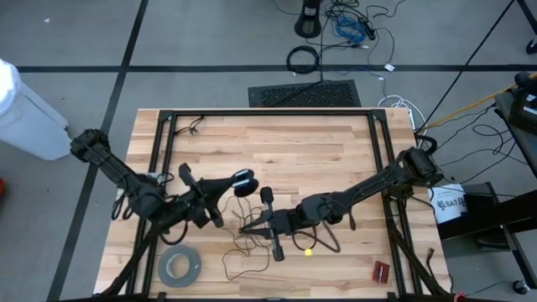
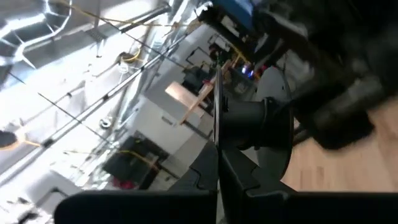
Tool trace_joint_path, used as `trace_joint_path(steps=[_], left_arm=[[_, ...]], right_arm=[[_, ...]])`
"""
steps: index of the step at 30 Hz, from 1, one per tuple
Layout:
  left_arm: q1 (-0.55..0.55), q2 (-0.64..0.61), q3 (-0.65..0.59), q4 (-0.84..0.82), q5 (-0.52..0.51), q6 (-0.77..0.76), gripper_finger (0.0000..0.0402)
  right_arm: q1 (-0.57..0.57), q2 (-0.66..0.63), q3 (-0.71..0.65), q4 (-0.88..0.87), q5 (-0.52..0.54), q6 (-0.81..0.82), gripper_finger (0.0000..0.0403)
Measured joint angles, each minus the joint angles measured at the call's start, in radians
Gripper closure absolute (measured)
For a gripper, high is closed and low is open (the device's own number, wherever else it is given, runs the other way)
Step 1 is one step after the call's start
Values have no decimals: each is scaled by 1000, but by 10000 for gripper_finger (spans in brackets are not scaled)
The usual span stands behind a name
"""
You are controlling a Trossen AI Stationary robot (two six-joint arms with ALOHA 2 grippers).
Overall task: Coil cords
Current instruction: Uncoil the black wire from the spool
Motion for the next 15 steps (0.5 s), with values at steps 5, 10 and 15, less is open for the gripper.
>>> trace_joint_path(steps=[5, 10, 15], left_arm=[[28, -1, 0, 47, 140, -128, 401], [27, 0, 0, 45, 259, -180, 401], [-6, 0, 0, 46, 335, -196, 401]], right_arm=[[-2, 42, 9, 10, 103, -26, 403], [-2, 46, 9, -7, 166, -55, 403], [-1, -6, 9, -142, 286, -70, 403]])
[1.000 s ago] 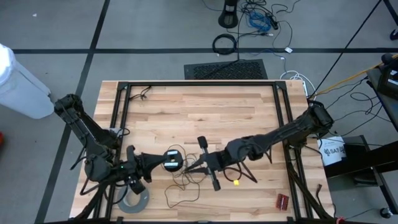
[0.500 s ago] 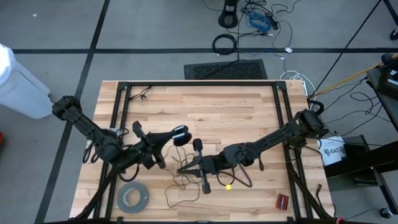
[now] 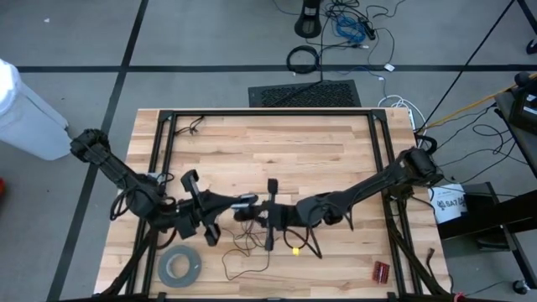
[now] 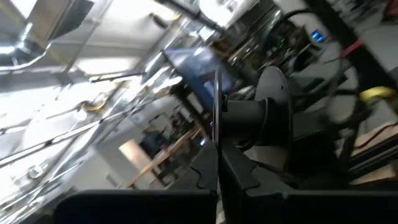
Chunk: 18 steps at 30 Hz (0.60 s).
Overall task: Coil cords
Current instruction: Uncoil the black wire from the spool
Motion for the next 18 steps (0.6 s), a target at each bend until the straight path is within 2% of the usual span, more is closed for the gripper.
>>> trace_joint_path(steps=[4, 10, 14, 18], left_arm=[[-35, -6, 0, 0, -8, 31, 401], [-77, -6, 0, -30, -164, 156, 401], [-101, -6, 0, -109, -237, 243, 401], [-123, -6, 0, -180, -258, 317, 401]], right_arm=[[1, -74, 0, -170, 62, 19, 403], [22, -211, 1, -425, 64, 105, 403], [53, -278, 1, -522, 64, 123, 403], [85, -336, 1, -606, 69, 128, 403]])
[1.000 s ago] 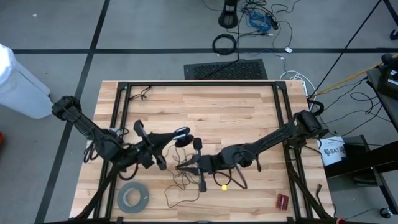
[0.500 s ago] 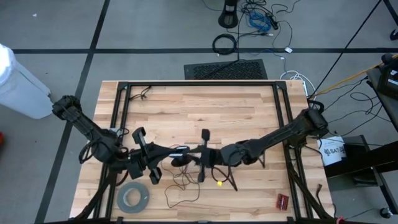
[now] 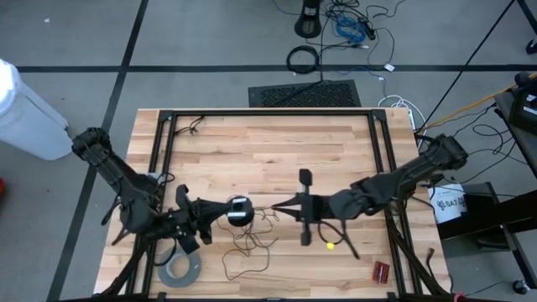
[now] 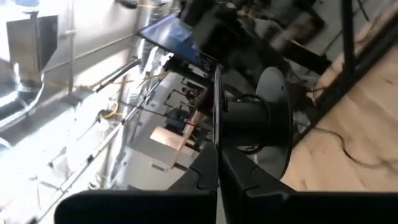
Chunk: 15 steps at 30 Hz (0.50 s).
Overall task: Coil cords
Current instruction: Uncoil the black wire from the spool
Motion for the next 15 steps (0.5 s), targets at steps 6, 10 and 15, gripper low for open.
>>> trace_joint_path(steps=[6, 10, 15], left_arm=[[-34, 0, 0, -7, -6, 4, 401], [-50, 0, 0, -8, -50, 4, 401], [-49, 0, 0, -12, -179, 3, 401]], right_arm=[[46, -70, 0, -87, 45, 4, 403], [63, -88, 0, -92, 41, -6, 403], [82, -105, 0, -89, 34, -44, 403]])
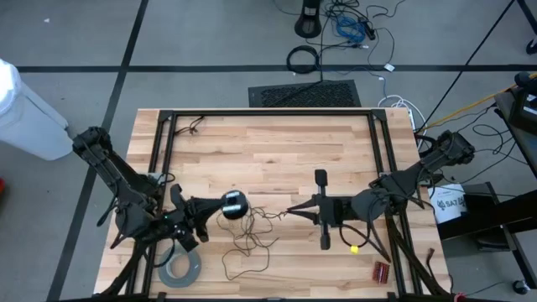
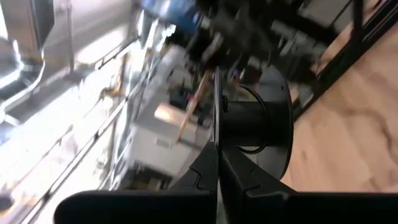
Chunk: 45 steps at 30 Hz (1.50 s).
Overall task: Coil cords
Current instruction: Uncoil the black wire from the spool
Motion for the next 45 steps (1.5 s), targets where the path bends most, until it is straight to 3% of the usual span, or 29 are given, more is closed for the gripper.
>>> trace_joint_path(steps=[3, 15, 26, 31, 36, 40, 45], left_arm=[[0, 0, 0, -4, -25, -8, 401], [94, 0, 0, 3, -53, -66, 401], [202, 0, 0, 66, -56, -86, 401], [256, 0, 0, 90, -54, -87, 401], [277, 0, 0, 139, 21, -87, 401], [273, 0, 0, 164, 100, -89, 401], [250, 0, 0, 164, 214, -139, 401]], right_arm=[[5, -1, 0, 21, -13, -12, 403], [0, 76, 0, 292, -335, -29, 403], [-76, 236, 0, 426, -472, 61, 403], [-96, 304, 0, 488, -474, 90, 403], [-118, 362, 0, 539, -436, 74, 403], [-135, 384, 0, 477, -272, 75, 403], [-154, 373, 0, 244, -33, 120, 386]])
